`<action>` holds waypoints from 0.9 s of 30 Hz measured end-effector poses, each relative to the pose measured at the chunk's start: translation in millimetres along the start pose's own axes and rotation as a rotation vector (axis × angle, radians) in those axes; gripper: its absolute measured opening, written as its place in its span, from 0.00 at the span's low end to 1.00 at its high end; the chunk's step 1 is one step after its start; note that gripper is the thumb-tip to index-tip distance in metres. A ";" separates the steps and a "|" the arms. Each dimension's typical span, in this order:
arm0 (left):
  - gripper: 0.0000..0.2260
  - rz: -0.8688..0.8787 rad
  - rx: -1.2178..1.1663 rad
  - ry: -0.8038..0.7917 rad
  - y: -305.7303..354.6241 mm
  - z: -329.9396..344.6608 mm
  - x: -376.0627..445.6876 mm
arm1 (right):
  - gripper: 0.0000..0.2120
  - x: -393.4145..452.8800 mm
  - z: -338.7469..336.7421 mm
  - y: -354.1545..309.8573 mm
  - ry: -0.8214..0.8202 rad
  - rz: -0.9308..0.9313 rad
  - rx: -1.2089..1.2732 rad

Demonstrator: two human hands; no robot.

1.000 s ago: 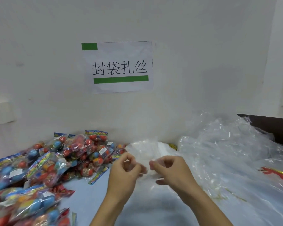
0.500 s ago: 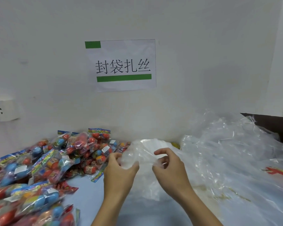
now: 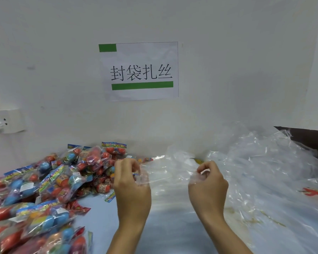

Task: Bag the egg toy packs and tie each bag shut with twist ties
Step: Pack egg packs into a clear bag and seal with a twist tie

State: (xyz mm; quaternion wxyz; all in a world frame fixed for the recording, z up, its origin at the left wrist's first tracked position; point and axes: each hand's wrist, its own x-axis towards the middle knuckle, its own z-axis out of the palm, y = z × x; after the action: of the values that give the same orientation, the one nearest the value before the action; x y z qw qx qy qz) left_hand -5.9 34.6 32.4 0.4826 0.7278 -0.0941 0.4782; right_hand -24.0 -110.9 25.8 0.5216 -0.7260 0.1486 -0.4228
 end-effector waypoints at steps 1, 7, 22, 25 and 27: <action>0.14 -0.039 -0.027 -0.062 -0.8 1.6 -1.5 | 0.12 0.1 0.5 0.2 -0.012 -0.001 -0.016; 0.16 -0.107 -0.144 -0.355 -3.4 10.2 -11.7 | 0.13 -7.8 7.6 6.0 -0.234 -0.157 -0.115; 0.18 -0.159 0.273 -0.177 -8.4 -1.6 -6.4 | 0.14 -5.6 7.7 9.9 -0.148 -0.008 -0.185; 0.18 -0.144 0.206 -0.278 -8.3 1.0 -7.5 | 0.14 -7.4 8.0 11.9 -0.212 -0.059 -0.288; 0.18 -0.161 0.182 -0.349 -6.4 2.2 -10.5 | 0.16 -8.3 8.9 11.4 -0.265 -0.124 -0.318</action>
State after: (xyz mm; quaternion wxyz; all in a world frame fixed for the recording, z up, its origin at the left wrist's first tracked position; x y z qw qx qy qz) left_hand -6.3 32.7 20.1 0.4278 0.8453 -0.0744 0.3113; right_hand -19.6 -104.5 11.0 0.3884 -0.8563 0.0987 -0.3259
